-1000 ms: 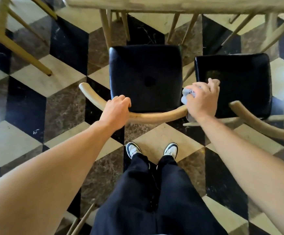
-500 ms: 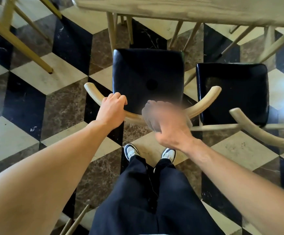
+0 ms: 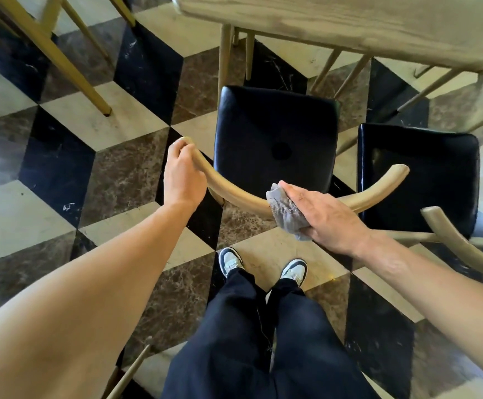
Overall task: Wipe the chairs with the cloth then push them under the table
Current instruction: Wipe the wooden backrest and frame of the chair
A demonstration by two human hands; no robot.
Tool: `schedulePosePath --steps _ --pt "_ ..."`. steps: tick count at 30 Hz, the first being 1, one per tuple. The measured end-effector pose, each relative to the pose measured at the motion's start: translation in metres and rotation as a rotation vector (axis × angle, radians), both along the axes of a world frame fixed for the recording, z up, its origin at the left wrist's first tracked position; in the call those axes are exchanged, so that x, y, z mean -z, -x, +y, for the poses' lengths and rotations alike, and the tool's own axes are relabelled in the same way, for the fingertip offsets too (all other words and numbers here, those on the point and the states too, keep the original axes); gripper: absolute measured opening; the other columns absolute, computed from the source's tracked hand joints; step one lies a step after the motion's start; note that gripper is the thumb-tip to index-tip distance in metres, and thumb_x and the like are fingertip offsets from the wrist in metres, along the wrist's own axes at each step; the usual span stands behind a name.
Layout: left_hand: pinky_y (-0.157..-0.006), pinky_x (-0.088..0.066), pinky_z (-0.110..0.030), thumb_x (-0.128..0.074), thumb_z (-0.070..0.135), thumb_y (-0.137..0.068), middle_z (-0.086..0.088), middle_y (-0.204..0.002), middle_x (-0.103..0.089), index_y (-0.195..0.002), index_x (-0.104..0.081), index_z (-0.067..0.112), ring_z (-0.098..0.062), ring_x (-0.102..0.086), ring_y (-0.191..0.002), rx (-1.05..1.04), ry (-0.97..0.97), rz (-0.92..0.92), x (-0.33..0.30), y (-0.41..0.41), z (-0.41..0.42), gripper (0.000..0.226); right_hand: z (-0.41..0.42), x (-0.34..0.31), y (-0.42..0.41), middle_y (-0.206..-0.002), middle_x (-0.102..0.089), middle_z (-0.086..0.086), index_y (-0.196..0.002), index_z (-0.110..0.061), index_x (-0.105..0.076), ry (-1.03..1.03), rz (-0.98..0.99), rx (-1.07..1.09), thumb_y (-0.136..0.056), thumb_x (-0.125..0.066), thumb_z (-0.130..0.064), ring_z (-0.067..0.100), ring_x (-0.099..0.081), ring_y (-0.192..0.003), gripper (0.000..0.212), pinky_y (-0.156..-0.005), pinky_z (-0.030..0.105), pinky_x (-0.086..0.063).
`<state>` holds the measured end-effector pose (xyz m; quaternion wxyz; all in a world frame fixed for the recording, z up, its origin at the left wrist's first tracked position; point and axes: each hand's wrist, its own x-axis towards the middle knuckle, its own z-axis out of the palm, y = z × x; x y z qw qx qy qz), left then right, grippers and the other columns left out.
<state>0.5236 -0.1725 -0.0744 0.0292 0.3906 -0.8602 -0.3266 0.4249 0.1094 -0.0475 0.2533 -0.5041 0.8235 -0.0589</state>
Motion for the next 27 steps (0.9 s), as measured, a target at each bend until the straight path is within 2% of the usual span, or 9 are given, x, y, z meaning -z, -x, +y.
schedulePosePath --steps 4,6,8,12,14,16,19,24,27 --pt "-0.113 -0.04 -0.041 -0.052 -0.01 -0.091 -0.005 -0.159 -0.036 -0.146 -0.049 0.012 -0.028 -0.04 -0.142 -0.043 -0.075 -0.001 0.004 -0.004 -0.009 0.059 -0.02 -0.001 -0.006 -0.165 -0.031 -0.003 -0.163 -0.02 -0.009 0.015 -0.003 0.009 -0.083 -0.081 -0.032 0.022 -0.058 -0.125 0.109 -0.105 0.037 -0.046" --pt "-0.103 -0.048 -0.034 -0.048 -0.009 -0.09 -0.005 -0.152 -0.047 -0.138 -0.058 0.014 -0.026 -0.053 -0.13 -0.115 -0.103 0.044 0.003 -0.001 -0.013 0.054 -0.042 0.0 -0.015 -0.163 -0.034 0.0 -0.163 -0.018 -0.007 0.004 0.014 0.037 -0.085 -0.078 -0.037 0.025 -0.061 -0.116 0.107 -0.098 0.041 -0.052" --pt "-0.091 -0.045 -0.023 -0.045 -0.008 -0.09 -0.005 -0.14 -0.059 -0.128 -0.066 0.014 -0.021 -0.058 -0.121 -0.184 -0.121 0.067 0.0 0.0 -0.019 0.049 -0.071 0.005 -0.027 -0.159 -0.033 0.005 -0.162 -0.015 -0.002 -0.02 0.046 0.063 -0.089 -0.072 -0.043 0.028 -0.061 -0.111 0.105 -0.089 0.044 -0.055" --pt "-0.093 -0.045 -0.022 -0.038 -0.006 -0.087 -0.004 -0.118 -0.069 -0.131 -0.063 0.012 -0.016 -0.062 -0.113 -0.213 -0.183 0.119 -0.008 0.002 -0.04 0.053 -0.148 0.024 -0.044 -0.155 -0.033 0.016 -0.161 -0.01 0.001 -0.028 0.109 0.152 -0.093 -0.063 -0.055 0.029 -0.064 -0.11 0.103 -0.082 0.039 -0.056" --pt "-0.101 -0.047 -0.029 -0.036 -0.008 -0.087 -0.004 -0.122 -0.066 -0.14 -0.053 0.012 -0.016 -0.059 -0.115 -0.243 -0.218 0.115 -0.011 0.0 -0.05 0.059 -0.188 0.033 -0.044 -0.16 -0.025 0.02 -0.161 -0.012 0.003 0.028 0.081 0.233 -0.094 -0.061 -0.054 0.034 -0.059 -0.122 0.102 -0.089 0.042 -0.056" --pt "-0.106 -0.047 -0.039 -0.036 -0.009 -0.087 -0.006 -0.128 -0.062 -0.142 -0.049 0.012 -0.019 -0.056 -0.119 -0.281 -0.235 0.101 -0.009 -0.007 -0.058 0.061 -0.22 0.04 -0.039 -0.165 -0.008 0.022 -0.161 -0.016 0.007 0.074 0.05 0.268 -0.097 -0.06 -0.048 0.04 -0.04 -0.142 0.099 -0.103 0.047 -0.052" --pt "-0.107 -0.046 -0.042 -0.038 -0.008 -0.087 -0.006 -0.133 -0.06 -0.142 -0.049 0.011 -0.019 -0.054 -0.121 -0.306 -0.212 0.081 -0.001 -0.023 -0.07 0.059 -0.261 0.046 -0.028 -0.169 0.005 0.015 -0.162 -0.025 0.002 0.092 -0.037 0.305 -0.099 -0.06 -0.041 0.043 -0.017 -0.152 0.09 -0.114 0.052 -0.042" --pt "-0.105 -0.047 -0.04 -0.04 0.001 -0.093 -0.008 -0.132 -0.06 -0.137 -0.052 0.009 -0.02 -0.056 -0.118 -0.301 -0.148 0.081 0.007 -0.03 -0.083 0.047 -0.261 0.037 -0.035 -0.17 -0.001 0.004 -0.157 -0.033 -0.024 0.088 0.041 0.192 -0.094 -0.064 -0.024 0.043 -0.013 -0.151 0.075 -0.109 0.048 -0.047" --pt "-0.104 -0.047 -0.04 -0.041 0.006 -0.096 -0.007 -0.13 -0.06 -0.135 -0.054 0.01 -0.019 -0.056 -0.116 -0.3 -0.143 0.086 0.01 -0.027 -0.087 0.042 -0.222 0.024 -0.049 -0.169 -0.015 0.01 -0.152 -0.029 -0.041 0.128 0.159 -0.026 -0.092 -0.064 -0.022 0.045 -0.016 -0.151 0.064 -0.118 0.048 -0.037"
